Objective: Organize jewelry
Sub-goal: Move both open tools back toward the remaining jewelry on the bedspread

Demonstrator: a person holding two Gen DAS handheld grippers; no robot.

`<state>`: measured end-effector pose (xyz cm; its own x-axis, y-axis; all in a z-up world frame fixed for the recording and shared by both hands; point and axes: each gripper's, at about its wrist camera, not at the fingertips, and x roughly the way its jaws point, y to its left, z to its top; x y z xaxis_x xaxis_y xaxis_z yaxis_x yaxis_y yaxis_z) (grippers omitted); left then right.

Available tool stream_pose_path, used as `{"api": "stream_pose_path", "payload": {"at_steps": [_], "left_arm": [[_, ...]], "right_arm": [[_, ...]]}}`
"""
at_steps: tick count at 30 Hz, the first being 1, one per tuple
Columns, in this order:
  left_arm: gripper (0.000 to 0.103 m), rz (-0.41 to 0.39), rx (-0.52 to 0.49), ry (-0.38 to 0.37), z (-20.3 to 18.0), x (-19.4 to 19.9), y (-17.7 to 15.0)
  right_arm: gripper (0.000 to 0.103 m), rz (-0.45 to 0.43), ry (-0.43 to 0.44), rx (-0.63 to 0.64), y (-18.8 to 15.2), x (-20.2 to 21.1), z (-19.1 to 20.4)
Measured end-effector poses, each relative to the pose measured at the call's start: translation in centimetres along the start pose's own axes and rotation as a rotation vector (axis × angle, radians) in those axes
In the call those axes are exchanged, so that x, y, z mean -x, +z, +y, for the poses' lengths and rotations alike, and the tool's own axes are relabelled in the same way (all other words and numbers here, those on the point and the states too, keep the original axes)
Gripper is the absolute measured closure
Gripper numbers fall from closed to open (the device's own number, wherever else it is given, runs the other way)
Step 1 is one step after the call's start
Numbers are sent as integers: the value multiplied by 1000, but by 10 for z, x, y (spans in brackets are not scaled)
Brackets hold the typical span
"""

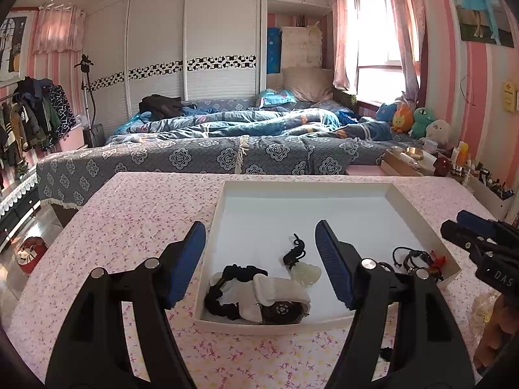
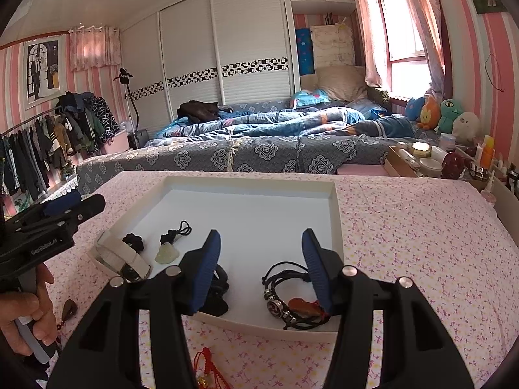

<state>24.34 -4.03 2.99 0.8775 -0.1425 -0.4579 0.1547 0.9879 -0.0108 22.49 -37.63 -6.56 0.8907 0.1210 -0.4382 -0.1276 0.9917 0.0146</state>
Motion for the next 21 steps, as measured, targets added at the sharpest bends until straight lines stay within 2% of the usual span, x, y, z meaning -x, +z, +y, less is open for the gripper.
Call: {"api": "stream_pose_path", "payload": {"at_steps": [3, 5, 11, 15, 21], "left_arm": [[33, -6, 1, 15, 3, 4, 5], [33, -21, 14, 14, 11, 11, 12], [33, -33, 53, 21, 35, 34, 26], [30, -19, 15, 62, 43, 53, 12], [30, 56, 42, 95, 62, 69, -28]], "right_arm": [[50, -2, 3, 4, 1, 2, 3], [45, -8, 3, -1, 1, 5, 5], [44, -4, -4, -10, 5, 19, 6], [44, 15, 1, -7, -6, 36, 6], [44, 73, 38, -11, -35, 35, 11]]}}
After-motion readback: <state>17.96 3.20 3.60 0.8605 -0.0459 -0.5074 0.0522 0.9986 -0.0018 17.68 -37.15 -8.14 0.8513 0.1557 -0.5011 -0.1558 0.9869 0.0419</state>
